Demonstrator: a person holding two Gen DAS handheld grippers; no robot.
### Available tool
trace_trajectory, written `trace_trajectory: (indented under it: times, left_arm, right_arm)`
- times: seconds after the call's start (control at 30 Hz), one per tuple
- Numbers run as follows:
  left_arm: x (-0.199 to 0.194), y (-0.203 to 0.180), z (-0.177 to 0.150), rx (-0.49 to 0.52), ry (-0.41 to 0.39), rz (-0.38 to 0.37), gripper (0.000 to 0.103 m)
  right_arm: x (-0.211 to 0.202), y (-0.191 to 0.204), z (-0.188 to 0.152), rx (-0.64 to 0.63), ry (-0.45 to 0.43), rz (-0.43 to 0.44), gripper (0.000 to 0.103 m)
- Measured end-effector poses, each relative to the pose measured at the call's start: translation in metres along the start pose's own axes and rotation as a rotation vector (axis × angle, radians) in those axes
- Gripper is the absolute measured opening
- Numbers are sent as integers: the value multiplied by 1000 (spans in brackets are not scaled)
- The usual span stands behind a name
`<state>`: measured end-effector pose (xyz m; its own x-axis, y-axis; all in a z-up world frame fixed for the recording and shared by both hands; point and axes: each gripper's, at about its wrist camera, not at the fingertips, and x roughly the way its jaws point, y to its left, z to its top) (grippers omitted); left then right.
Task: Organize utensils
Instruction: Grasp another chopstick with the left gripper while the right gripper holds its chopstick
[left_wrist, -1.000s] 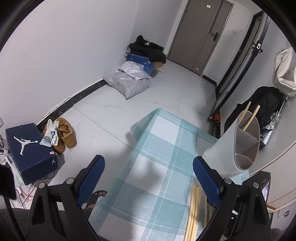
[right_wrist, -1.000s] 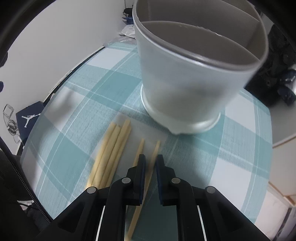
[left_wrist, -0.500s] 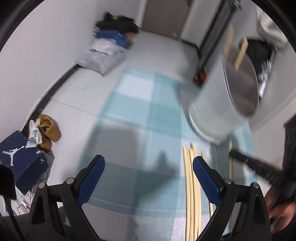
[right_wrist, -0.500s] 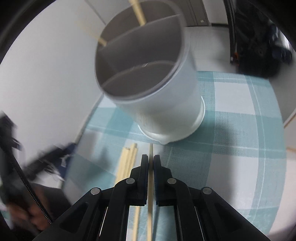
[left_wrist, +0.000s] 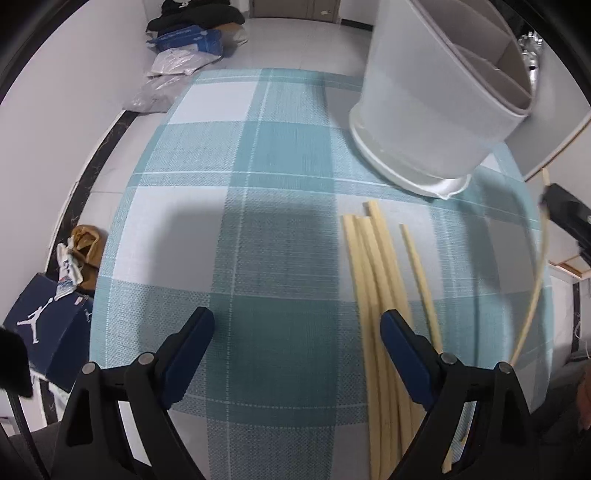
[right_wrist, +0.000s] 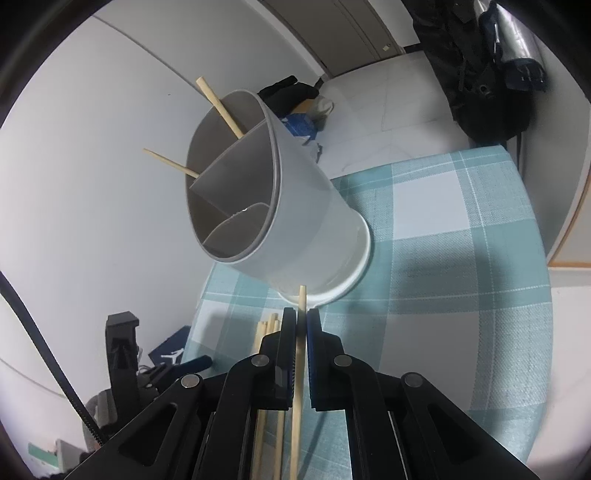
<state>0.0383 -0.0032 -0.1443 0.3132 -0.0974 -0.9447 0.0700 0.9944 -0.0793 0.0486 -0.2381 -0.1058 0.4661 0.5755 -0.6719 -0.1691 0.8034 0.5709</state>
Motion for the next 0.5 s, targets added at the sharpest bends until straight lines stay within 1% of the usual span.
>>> trace_trajectory:
  times: [0.07,0.1,0.2,0.33,0.5]
  left_arm:
    - [-1,3,-1,-14,-1,-1,90]
    - [0,3,-1,-12,9,1,89]
    - [0,0,-3,7,0,21,90]
    - [0,-1,-1,-2,1,25,90]
    - [7,-4,11,3,-2,38,90]
  right_arm:
    - [-3,3,0,-12,-9,0,5]
    - [-3,5,-2,-20,-13,0,5]
    - [-5,12,-4,-50,-24,-10,5]
    - [-3,14,-5,-57,-20,-13,5]
    - [1,14,-6,-63,-16,-20,5]
